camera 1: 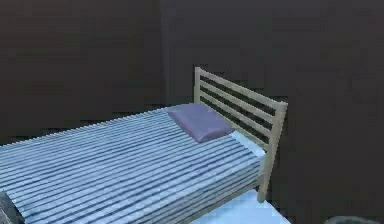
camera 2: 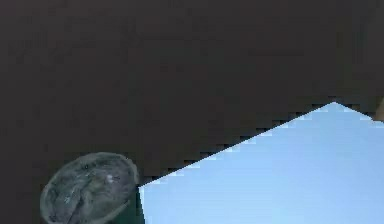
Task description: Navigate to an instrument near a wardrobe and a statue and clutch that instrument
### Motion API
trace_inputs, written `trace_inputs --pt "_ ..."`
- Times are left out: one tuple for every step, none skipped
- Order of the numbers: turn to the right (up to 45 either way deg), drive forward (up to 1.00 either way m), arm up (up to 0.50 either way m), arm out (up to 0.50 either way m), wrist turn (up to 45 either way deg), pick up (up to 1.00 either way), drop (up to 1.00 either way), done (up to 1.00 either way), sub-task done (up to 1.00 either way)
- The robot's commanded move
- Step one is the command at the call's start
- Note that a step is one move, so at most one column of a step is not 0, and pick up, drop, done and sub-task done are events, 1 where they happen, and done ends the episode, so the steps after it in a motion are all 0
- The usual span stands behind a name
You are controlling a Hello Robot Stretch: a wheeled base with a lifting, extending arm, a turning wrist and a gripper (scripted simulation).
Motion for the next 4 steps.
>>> trace_inputs --pt "-45.0 0.0 0.0 0.0 0.0 0.0 0.0 0.0 0.0" --pt "-45.0 0.0 0.0 0.0 0.0 0.0 0.0 0.0 0.0" --pt "-36.0 0.0 0.0 0.0 0.0 0.0 0.0 0.0 0.0" --pt "0.0 1.0 0.0 0.0 0.0 0.0 0.0 0.0 0.0"
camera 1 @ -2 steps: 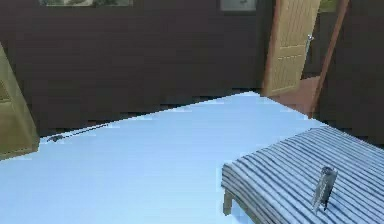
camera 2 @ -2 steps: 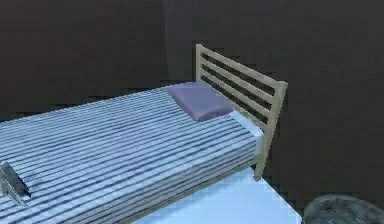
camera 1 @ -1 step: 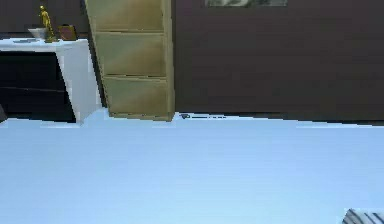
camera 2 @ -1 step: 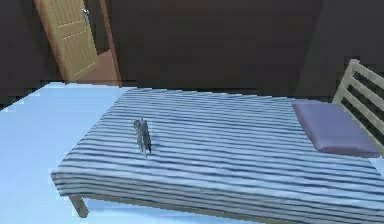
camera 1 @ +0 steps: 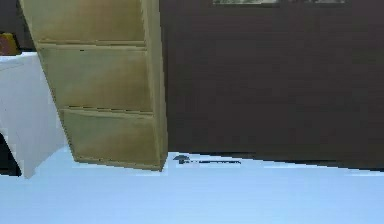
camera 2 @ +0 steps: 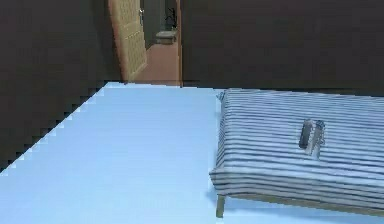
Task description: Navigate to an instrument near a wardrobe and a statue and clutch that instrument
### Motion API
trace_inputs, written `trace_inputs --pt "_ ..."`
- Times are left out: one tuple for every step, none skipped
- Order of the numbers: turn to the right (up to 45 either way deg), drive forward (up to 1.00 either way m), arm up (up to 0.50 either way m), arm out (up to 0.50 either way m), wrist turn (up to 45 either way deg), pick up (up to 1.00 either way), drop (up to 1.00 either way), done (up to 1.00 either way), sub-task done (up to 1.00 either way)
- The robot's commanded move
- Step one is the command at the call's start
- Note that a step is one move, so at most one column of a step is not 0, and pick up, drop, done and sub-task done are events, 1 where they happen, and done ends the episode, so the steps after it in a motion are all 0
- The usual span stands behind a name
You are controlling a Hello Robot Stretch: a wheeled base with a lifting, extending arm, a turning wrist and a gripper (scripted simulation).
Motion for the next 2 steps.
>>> trace_inputs --pt "0.0 0.8 0.0 0.0 0.0 0.0 0.0 0.0 0.0" --pt "-45.0 0.0 0.0 0.0 0.0 0.0 0.0 0.0 0.0"
